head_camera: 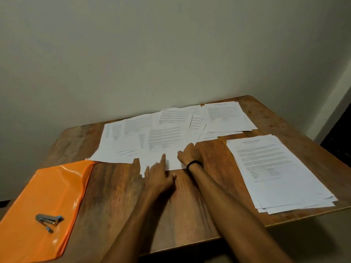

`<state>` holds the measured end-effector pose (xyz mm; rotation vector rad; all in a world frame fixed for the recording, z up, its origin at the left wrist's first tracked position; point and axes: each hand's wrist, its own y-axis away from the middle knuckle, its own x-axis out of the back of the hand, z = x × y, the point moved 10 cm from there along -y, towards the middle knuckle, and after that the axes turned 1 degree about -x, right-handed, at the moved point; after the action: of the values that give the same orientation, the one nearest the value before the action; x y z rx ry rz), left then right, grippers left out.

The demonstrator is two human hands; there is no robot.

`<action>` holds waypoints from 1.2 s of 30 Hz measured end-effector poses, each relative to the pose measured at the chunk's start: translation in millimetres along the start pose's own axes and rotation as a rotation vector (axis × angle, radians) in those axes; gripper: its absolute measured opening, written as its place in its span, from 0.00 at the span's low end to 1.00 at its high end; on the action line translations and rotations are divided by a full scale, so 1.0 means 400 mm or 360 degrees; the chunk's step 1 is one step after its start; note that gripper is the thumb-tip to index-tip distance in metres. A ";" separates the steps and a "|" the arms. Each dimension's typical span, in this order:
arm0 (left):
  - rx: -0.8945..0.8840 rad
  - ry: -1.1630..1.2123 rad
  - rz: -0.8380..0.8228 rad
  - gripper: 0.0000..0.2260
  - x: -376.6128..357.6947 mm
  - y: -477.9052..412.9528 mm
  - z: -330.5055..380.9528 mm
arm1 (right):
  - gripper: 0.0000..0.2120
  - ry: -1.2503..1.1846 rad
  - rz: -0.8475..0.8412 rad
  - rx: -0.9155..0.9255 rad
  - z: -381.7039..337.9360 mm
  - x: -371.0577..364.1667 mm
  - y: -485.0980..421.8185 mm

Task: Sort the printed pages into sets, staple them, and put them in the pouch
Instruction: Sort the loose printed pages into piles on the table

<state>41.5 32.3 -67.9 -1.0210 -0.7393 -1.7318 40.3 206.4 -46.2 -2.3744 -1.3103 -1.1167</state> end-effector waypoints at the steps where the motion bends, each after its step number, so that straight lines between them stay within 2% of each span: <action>1: -0.0046 0.0080 -0.0022 0.40 -0.003 0.015 0.003 | 0.26 0.0070 0.0026 -0.0060 0.002 -0.002 -0.001; 3: -0.0106 0.0274 -0.0069 0.39 -0.007 0.041 0.003 | 0.28 0.0145 0.0040 -0.0124 0.012 -0.014 -0.012; 6: -0.0179 0.0449 -0.0075 0.37 -0.006 0.070 0.008 | 0.26 0.0271 0.0051 -0.0157 0.030 -0.027 -0.016; 10: -0.0184 0.0545 -0.0090 0.36 -0.016 0.089 0.017 | 0.33 0.0605 0.0106 -0.0177 0.040 -0.020 0.003; 14: -0.0161 0.0560 -0.0077 0.34 -0.019 0.092 0.010 | 0.31 0.0572 0.0099 -0.0188 0.034 -0.019 0.011; 18: -0.0190 0.0567 -0.0047 0.34 -0.011 0.097 0.008 | 0.41 0.0516 0.0082 -0.0224 0.045 -0.012 0.018; 20: -0.0188 0.0533 0.0056 0.36 -0.001 0.098 -0.002 | 0.40 0.0442 0.0076 -0.0246 0.057 0.001 0.020; 25: 0.0075 0.0439 0.0152 0.38 -0.002 0.089 -0.057 | 0.24 -0.0018 0.0023 0.0022 0.061 0.027 -0.002; 27: 0.0063 0.0395 0.0128 0.38 -0.004 0.094 -0.057 | 0.14 -0.0327 0.0081 0.0013 0.085 0.075 -0.013; 28: 0.0046 0.0375 0.0126 0.38 -0.005 0.098 -0.056 | 0.12 -0.0469 0.0136 -0.0039 0.106 0.108 -0.019; 32: 0.0043 0.0271 0.0111 0.36 0.001 0.107 -0.054 | 0.12 -0.1022 0.0437 -0.0330 0.207 0.233 -0.036; 34: 0.0043 0.0287 0.0109 0.35 0.008 0.102 -0.053 | 0.08 -0.1335 0.0451 -0.0496 0.237 0.253 -0.031; 36: 0.0059 0.0286 0.0194 0.33 0.022 0.094 -0.058 | 0.08 -0.1582 0.0348 -0.0649 0.256 0.247 -0.032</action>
<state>68.1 -4.1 -69.8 -0.8551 -0.5805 -1.6729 114.3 328.3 -49.8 -3.4767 -1.0118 -0.0667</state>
